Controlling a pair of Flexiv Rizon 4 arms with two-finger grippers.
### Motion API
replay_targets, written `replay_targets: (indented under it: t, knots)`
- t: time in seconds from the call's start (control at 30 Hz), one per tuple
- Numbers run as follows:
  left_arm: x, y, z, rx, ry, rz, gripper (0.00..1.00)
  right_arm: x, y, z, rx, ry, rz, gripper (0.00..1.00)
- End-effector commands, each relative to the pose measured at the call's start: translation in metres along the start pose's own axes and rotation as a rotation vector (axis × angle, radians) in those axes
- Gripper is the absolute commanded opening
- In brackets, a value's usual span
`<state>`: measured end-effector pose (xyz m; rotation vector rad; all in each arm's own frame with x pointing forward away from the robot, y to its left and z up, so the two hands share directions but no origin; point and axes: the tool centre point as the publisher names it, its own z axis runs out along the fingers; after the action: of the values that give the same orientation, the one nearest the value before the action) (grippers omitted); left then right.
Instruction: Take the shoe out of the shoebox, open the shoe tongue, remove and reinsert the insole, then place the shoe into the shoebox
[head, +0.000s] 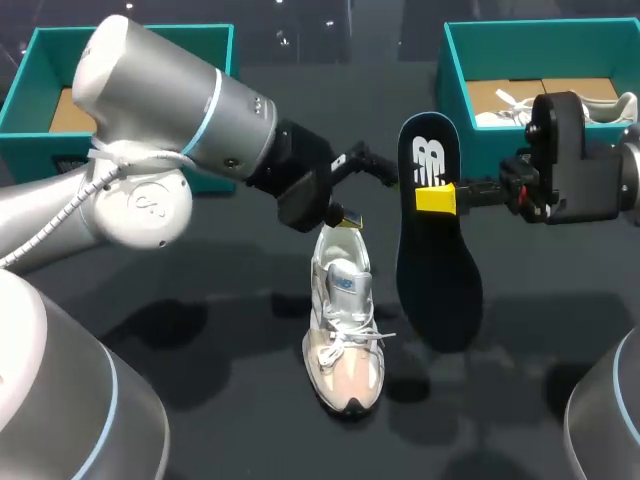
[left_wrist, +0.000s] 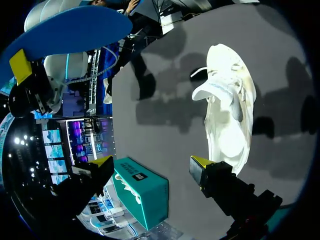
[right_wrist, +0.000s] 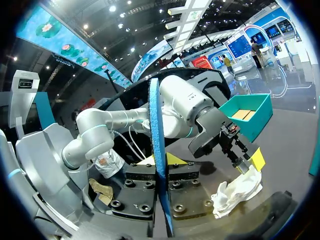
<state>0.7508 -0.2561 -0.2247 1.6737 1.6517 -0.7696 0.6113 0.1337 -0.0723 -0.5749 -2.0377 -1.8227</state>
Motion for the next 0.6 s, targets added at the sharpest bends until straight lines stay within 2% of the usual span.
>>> replay_targets:
  t: [0.03,0.1,0.43,0.57,0.6]
  knots:
    - [0.003,0.000,-0.009,0.023,-0.154,-0.006,1.00,0.001,-0.001,0.001,0.000,-0.003,0.001,0.00]
    - [-0.003,0.002,-0.015,0.012,-0.222,-0.012,1.00,0.001,-0.001,0.001,0.000,-0.003,0.001,0.00]
    - [-0.038,0.011,-0.050,-0.059,-0.419,0.000,1.00,0.001,-0.001,0.001,0.000,-0.003,0.001,0.00]
    - [-0.064,0.012,-0.069,-0.046,-0.506,0.004,1.00,0.001,-0.001,0.001,0.000,-0.003,0.001,0.00]
    - [-0.064,0.012,-0.069,-0.046,-0.506,0.004,1.00,0.001,-0.001,0.001,0.000,-0.003,0.001,0.00]
